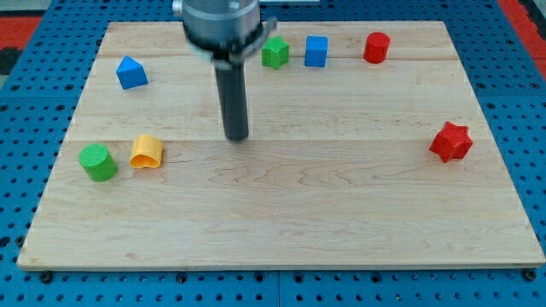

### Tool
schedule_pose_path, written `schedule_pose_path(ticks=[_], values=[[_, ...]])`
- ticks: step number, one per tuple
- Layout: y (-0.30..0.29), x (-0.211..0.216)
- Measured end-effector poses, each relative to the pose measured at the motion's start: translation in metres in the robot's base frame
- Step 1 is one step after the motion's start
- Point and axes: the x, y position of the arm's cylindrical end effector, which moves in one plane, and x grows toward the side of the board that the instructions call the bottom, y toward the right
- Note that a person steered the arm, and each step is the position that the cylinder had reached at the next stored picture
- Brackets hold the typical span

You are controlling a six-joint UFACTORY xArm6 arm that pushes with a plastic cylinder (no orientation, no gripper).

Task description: Push the green star to the top center

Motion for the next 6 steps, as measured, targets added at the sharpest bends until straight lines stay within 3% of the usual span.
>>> schedule_pose_path(ticks=[1,2,3,4,5,6], values=[[-0.020,-0.027],[-0.041,-0.131],[0.024,-0.100],[0.031,-0.213],[0.098,-0.114],[0.141,-0.043]])
